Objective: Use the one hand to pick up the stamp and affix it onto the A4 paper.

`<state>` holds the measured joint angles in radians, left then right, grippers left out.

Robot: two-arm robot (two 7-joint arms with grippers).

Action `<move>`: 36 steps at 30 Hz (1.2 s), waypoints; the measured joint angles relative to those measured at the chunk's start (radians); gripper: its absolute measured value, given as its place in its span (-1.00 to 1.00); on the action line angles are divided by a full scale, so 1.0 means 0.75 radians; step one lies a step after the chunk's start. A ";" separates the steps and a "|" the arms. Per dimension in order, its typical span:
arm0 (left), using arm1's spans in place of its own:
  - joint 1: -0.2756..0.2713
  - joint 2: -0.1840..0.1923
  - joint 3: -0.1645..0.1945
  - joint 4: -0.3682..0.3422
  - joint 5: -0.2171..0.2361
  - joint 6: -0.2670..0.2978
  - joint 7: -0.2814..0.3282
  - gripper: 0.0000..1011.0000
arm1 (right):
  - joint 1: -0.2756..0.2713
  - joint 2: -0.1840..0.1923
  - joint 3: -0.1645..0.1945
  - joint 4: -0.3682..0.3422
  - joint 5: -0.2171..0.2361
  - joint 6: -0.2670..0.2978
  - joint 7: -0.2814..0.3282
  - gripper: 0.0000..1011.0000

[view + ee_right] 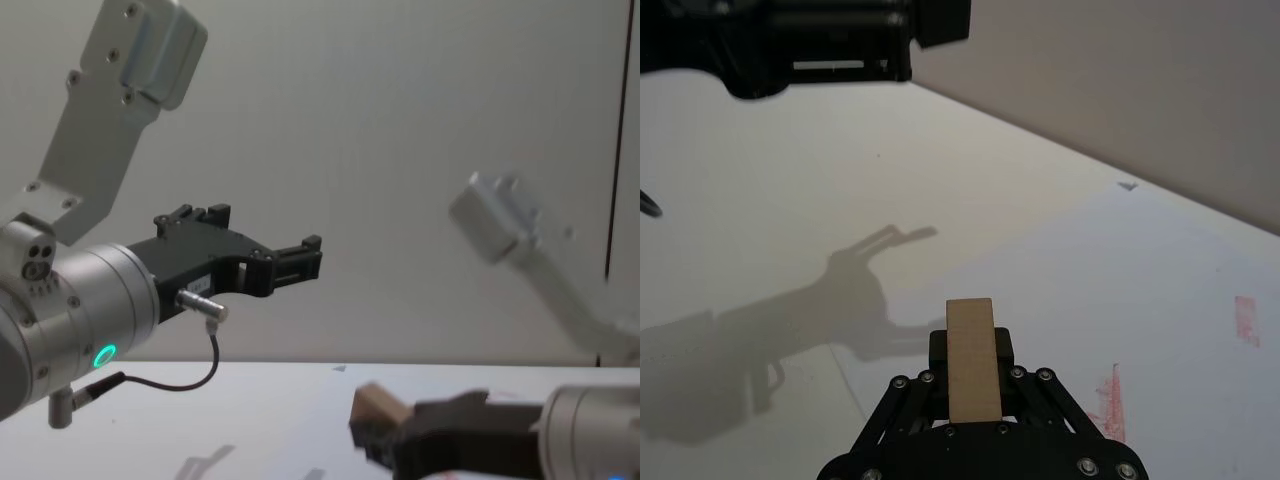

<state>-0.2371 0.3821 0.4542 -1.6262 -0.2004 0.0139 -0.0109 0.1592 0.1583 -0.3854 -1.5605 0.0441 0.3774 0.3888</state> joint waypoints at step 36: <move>0.000 0.000 0.000 0.000 0.000 0.000 0.000 0.98 | -0.212 0.288 0.247 -0.374 0.269 0.109 -0.335 -0.56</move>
<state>-0.2371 0.3821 0.4542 -1.6262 -0.2004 0.0139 -0.0109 -0.0001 0.3743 -0.1998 -1.8410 0.2455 0.4589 0.1373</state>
